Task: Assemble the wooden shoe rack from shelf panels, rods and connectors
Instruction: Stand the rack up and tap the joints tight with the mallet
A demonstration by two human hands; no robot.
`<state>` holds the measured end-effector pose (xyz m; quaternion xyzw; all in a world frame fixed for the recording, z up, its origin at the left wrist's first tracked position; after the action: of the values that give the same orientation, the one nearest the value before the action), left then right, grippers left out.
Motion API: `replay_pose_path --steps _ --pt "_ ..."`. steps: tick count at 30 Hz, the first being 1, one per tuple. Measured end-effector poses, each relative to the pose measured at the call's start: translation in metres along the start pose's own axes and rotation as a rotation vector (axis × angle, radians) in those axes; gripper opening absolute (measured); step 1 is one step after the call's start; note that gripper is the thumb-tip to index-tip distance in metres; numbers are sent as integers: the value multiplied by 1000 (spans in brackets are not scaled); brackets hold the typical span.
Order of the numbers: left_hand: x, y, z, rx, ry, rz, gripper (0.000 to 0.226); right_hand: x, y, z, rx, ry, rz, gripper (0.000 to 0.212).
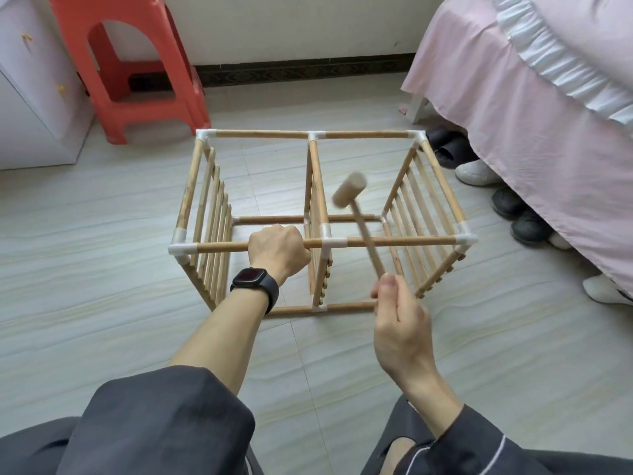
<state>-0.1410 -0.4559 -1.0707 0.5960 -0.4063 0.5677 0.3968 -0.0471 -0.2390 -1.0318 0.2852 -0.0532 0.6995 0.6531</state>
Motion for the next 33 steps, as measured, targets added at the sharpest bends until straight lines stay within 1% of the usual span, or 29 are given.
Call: replay_pose_path --steps 1,2,3,5,6,7,10,11,12,14,15,17,18,19,21,22,23,24,25,26,27,28,29,30,33 --pt "0 -1 0 4 3 0 30 1 0 1 58 -19 -44 37" --pt "0 -1 0 6 5 1 30 2 1 1 96 -76 -43 36" --pt "-1 -1 0 6 4 2 29 1 1 0 92 -180 24 38" --pt "0 -2 -2 8 0 11 27 4 2 -5 18 -411 241 44" --pt "0 -2 -1 13 1 19 26 7 5 -6 5 -442 264 45" --pt "1 -2 -2 18 0 29 25 10 7 -4 32 -408 225 45" --pt "1 -2 -3 25 -2 49 24 14 10 5 174 -199 20 41" --pt "2 -3 -3 27 0 50 24 13 9 6 195 -194 15 39" --pt "2 -3 -3 29 -1 48 24 11 8 5 178 -248 61 38" --pt "3 -4 -4 33 -3 46 25 7 4 -2 78 -477 268 41" --pt "4 -4 -4 33 3 50 24 8 4 -4 35 -522 314 44" --pt "9 -1 -3 14 24 112 22 12 7 -4 16 -405 254 47" --pt "13 1 -1 3 13 213 21 15 11 -1 21 -330 207 48" --pt "18 3 2 -14 -23 383 20 18 16 3 29 -270 165 48" --pt "30 3 8 -13 -135 837 17 23 30 12 39 -216 104 47" --pt "36 -1 11 37 -174 1064 17 25 40 15 32 -221 89 47" --pt "42 -7 13 92 -197 1252 17 25 51 16 17 -233 82 48" --pt "47 -12 15 129 -208 1381 17 25 61 17 4 -242 84 48" --pt "49 -15 16 146 -233 1443 21 23 71 17 -7 -250 96 48" --pt "50 -15 18 165 -286 1445 28 19 79 16 -19 -257 115 49" --pt "51 -14 19 194 -364 1403 36 15 86 15 -36 -258 137 49" --pt "53 -10 18 226 -439 1319 45 10 92 12 -54 -256 161 49" --pt "54 -5 16 258 -500 1202 52 5 98 10 -69 -253 185 49" --pt "55 1 12 279 -541 1052 56 -1 104 8 -77 -251 205 49" --pt "47 17 -12 344 -640 511 54 -20 125 2 -70 -263 253 46"
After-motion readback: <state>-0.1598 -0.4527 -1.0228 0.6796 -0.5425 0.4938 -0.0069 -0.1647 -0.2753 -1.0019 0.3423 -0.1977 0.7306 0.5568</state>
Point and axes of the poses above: each hand's wrist, its own y-axis towards the middle knuckle, its own x-axis out of the back of the hand, z = x × y, the point moved 1 cm from there along y, towards the middle knuckle, and after that the axes turned 7 degrees about x, right-handed, at the moved point
